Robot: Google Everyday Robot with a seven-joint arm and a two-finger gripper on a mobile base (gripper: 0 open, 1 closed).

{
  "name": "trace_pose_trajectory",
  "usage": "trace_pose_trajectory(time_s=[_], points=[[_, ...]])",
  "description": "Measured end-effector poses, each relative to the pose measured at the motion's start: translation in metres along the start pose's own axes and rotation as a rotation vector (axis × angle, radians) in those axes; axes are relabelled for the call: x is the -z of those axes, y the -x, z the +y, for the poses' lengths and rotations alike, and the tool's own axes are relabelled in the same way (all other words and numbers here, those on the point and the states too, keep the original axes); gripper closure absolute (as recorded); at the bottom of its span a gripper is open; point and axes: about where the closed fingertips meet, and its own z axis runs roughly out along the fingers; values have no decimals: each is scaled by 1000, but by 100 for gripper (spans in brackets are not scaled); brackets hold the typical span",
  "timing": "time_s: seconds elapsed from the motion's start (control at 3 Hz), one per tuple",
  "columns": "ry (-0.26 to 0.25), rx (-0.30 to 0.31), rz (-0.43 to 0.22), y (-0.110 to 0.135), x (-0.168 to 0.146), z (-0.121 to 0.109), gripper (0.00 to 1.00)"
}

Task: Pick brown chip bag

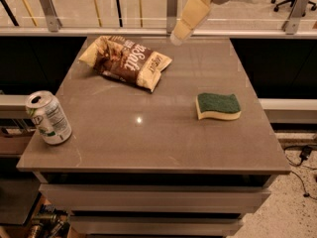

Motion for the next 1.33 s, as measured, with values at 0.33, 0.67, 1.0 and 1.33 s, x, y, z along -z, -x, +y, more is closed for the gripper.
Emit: trace_pose_trajectory(time_s=[0.33,0.67,1.0,1.33], points=[[-5,-19,-72,25,-19,7,0],[-17,-17,-107,35,-18,4,0],[-16,-17,-107,35,-18,4,0],[-1,-8,-97,41,-31,5,0]])
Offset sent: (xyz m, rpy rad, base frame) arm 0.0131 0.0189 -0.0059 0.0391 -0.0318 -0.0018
